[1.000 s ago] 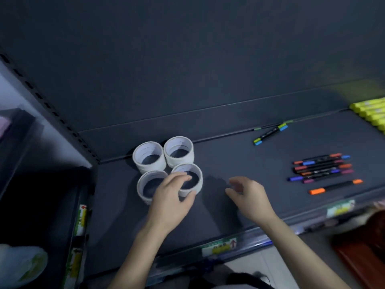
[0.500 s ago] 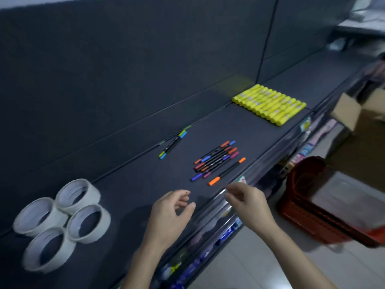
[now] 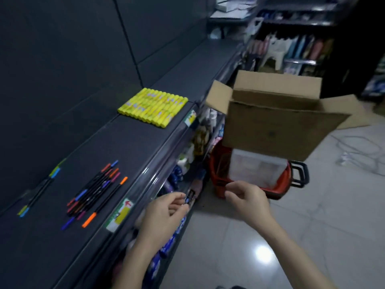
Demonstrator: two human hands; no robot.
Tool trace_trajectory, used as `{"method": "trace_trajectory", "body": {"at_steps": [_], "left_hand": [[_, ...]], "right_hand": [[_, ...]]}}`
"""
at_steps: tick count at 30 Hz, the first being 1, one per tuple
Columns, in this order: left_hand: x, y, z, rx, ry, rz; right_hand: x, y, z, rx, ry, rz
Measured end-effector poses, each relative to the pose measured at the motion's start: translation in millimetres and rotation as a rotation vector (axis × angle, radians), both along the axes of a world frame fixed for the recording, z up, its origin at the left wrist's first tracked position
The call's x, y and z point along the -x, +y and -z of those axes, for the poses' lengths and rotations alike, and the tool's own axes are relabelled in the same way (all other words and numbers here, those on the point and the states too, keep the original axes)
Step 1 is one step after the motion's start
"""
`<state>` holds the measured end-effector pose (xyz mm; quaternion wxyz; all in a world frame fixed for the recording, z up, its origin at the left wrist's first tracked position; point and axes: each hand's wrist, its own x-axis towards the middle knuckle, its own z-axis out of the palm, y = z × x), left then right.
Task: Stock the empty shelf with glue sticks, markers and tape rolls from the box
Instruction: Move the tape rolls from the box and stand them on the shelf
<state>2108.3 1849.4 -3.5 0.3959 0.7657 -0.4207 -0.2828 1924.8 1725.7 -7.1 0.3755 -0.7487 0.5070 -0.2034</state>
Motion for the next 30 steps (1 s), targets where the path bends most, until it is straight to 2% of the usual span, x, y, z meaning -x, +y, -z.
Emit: {"method": "trace_trajectory", "body": {"at_steps": [10,16,22,25,30], "left_hand": [[44.3,-138.0,-8.6,0.012,-0.136,0.341],[45.5,-239.9,-24.2,0.181,-0.268,0.441],[39.7,-345.5,-60.4,0.369,-0.325,0.484],[31.6,-392.5,-68.8,0.347,-0.389,0.550],[22.5,-459.4,-65.4,0.191,-0.467,0.705]], "right_hand": [[73.1,-84.7,-2.3,-0.016,-0.039,0.275],[76.3,-161.7,-32.4,0.112,-0.066,0.343],[71.4,-249.0,-66.0,0.229,-0.032,0.378],[69.2,-288.8,-74.5,0.278,0.005,0.392],[70.0,-340.5,-74.3,0.237,0.082,0.341]]}}
